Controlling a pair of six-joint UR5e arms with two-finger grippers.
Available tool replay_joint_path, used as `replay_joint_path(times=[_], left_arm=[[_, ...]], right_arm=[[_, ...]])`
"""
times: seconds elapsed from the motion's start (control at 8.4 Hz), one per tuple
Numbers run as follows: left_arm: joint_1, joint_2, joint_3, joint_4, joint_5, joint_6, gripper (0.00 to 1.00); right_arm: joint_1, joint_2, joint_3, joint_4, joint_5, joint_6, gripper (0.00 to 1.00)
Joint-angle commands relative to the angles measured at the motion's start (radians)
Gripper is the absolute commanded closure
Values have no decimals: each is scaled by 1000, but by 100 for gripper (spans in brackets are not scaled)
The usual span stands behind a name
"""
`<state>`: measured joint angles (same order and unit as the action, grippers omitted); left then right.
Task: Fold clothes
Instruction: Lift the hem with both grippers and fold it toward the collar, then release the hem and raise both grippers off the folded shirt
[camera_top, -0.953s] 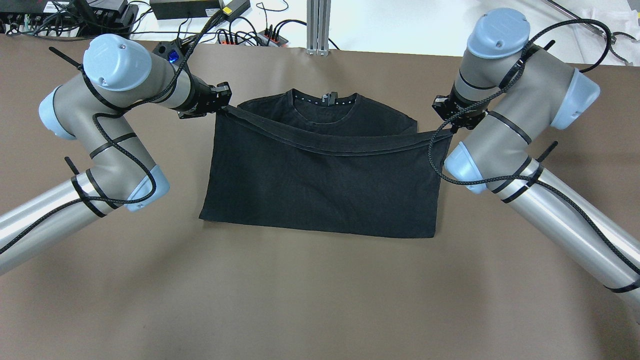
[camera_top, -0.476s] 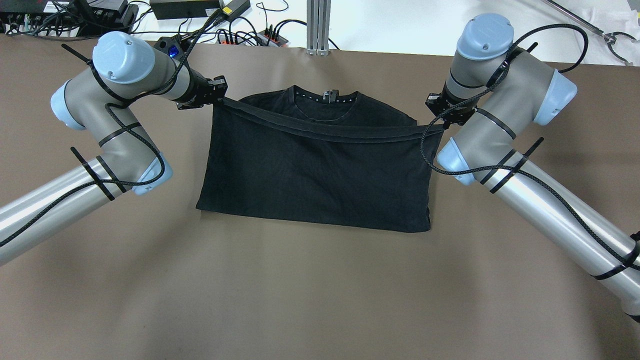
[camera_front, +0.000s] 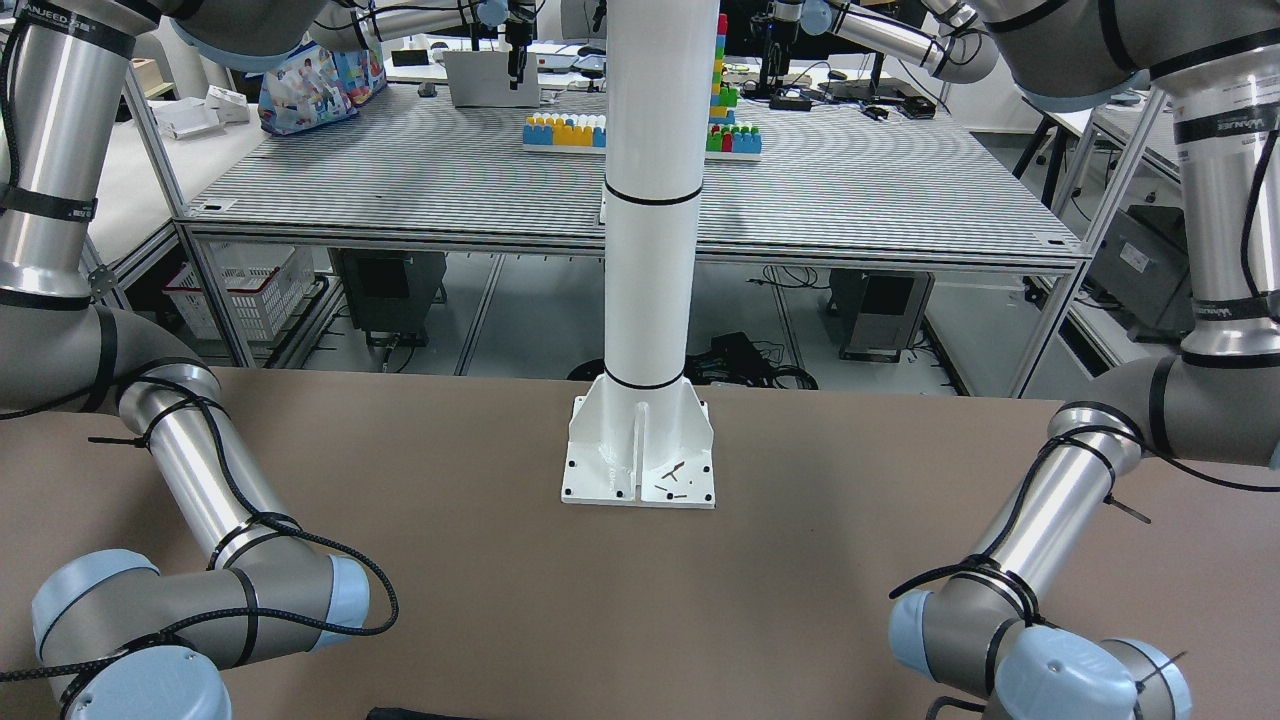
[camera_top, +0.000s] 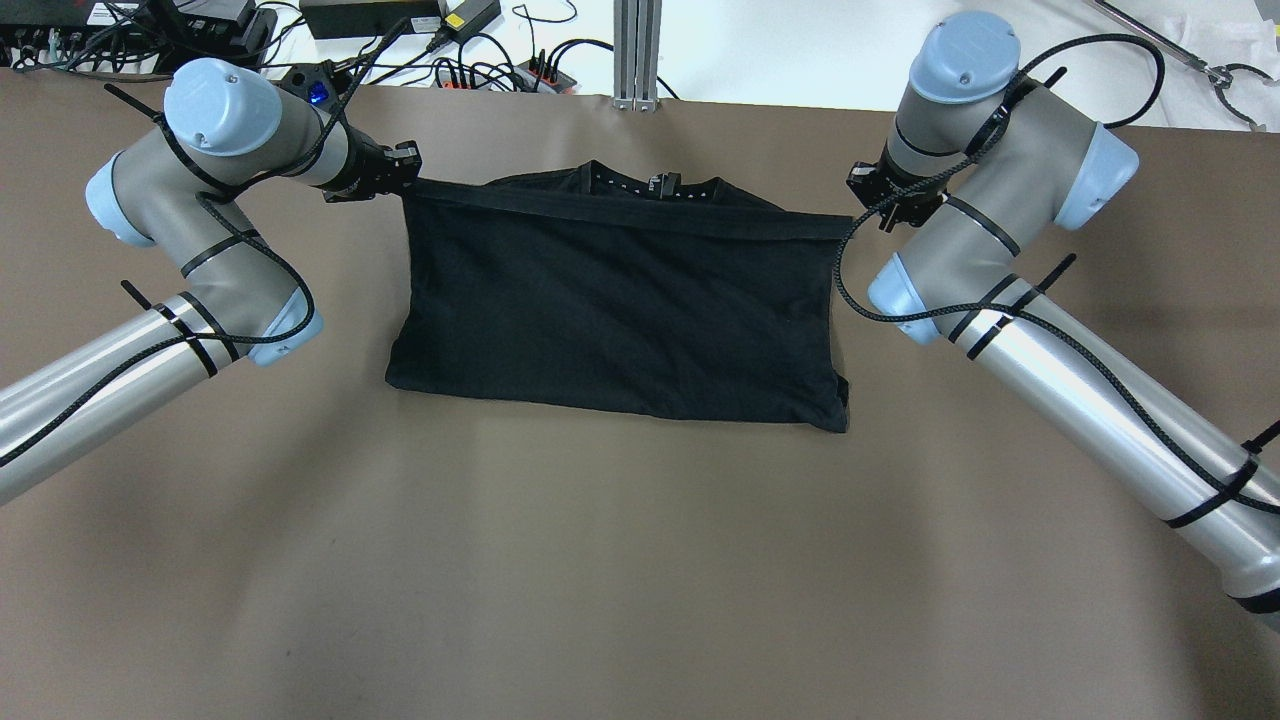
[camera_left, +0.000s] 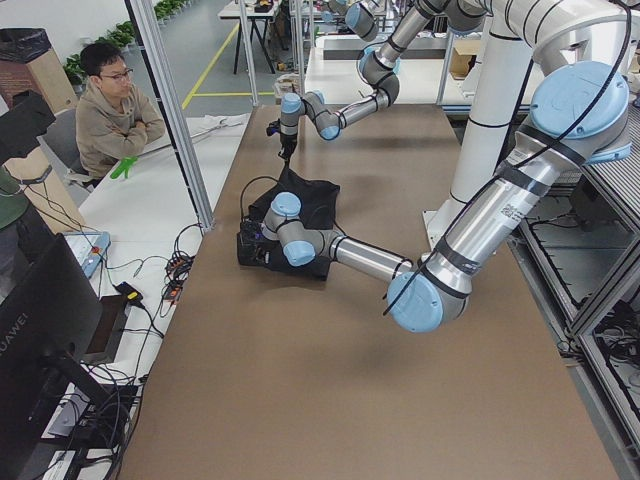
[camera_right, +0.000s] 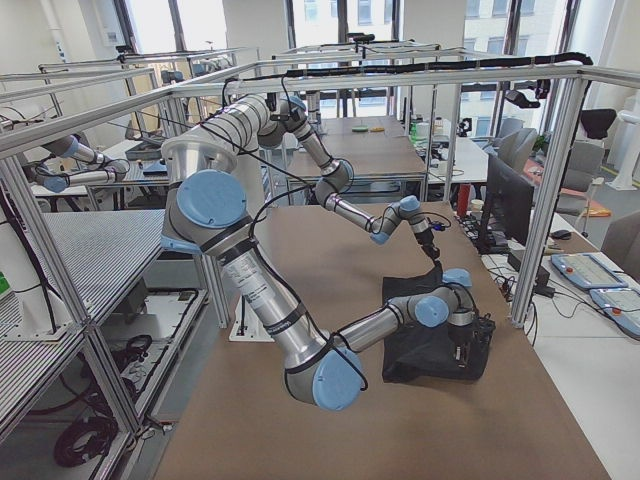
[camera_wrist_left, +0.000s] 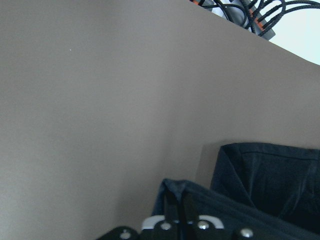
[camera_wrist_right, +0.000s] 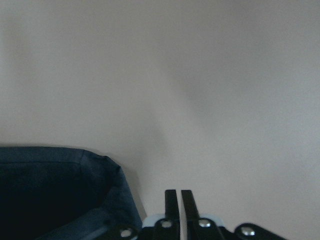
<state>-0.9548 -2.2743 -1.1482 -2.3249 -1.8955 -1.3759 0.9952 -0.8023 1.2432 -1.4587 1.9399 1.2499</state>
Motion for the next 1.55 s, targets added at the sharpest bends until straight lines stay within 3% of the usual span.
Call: replay_joint_path(times=[0.0,0.12,0.36,0.48,0.71,0.83,1.07,1.19,1.31,1.43], left_arm=[[1,-4,32,-27,12,6,15],[1,-4,32,-27,12,6,11],[2,-17,33,-25,12,5,4],[2,-33,33,-24,10,-6,3],[5,-50,27,-24,10,-20,2],[5,-51,21,-24,9,-26,2],[8,-53,15,-25,10,-31,2],[14,-53,13,-27,10,-47,2],[18,-51,13,-27,12,-46,2],[19,-51,7,-28,12,-49,2]], right_arm=[[0,97,-124,43,-76,11,38],[-3,95,-142,93,-88,23,32],[-15,98,-125,98,-85,86,32],[-33,92,-79,87,-79,86,32],[-88,-59,127,60,-72,120,32],[-111,-99,163,69,-72,123,33],[-116,-97,125,73,-75,128,33],[-118,-112,162,69,-72,161,37],[-134,-115,176,70,-70,210,49],[-174,-107,153,70,-79,226,52]])
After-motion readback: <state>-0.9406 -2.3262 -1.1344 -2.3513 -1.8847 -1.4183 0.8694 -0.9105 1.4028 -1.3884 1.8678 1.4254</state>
